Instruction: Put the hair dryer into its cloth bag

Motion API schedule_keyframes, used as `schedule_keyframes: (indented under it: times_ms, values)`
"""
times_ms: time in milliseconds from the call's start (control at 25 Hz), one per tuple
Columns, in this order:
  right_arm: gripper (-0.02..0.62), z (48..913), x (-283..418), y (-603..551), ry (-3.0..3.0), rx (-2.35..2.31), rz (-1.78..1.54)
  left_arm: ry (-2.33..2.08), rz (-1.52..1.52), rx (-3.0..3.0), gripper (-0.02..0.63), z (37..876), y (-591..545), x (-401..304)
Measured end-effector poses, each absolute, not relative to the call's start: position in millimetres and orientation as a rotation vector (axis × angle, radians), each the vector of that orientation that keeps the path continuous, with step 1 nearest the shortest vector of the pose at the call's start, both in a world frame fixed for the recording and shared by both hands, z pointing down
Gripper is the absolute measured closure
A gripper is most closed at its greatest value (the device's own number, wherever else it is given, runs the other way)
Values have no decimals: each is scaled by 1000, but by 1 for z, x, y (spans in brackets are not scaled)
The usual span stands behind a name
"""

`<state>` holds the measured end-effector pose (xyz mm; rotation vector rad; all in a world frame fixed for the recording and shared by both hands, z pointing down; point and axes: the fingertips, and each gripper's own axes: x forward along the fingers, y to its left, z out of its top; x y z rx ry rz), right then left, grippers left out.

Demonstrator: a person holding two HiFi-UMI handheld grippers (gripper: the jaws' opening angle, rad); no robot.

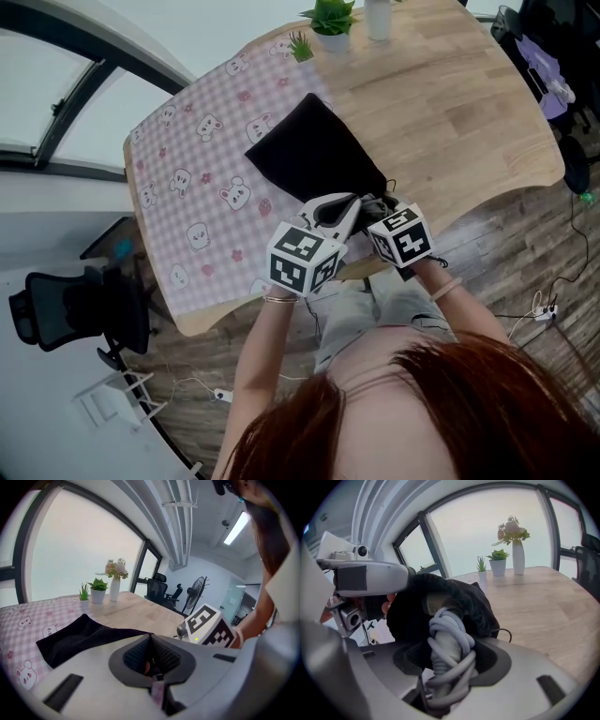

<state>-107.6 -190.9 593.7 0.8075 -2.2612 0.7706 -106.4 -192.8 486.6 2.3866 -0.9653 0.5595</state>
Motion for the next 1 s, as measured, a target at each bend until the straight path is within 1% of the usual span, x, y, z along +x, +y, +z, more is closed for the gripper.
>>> schedule_keyframes:
  times_ms: [1000]
  values:
    - [354,599,-141,-218,-2384,793,734,-964,617,2349,589,498,-187,-114]
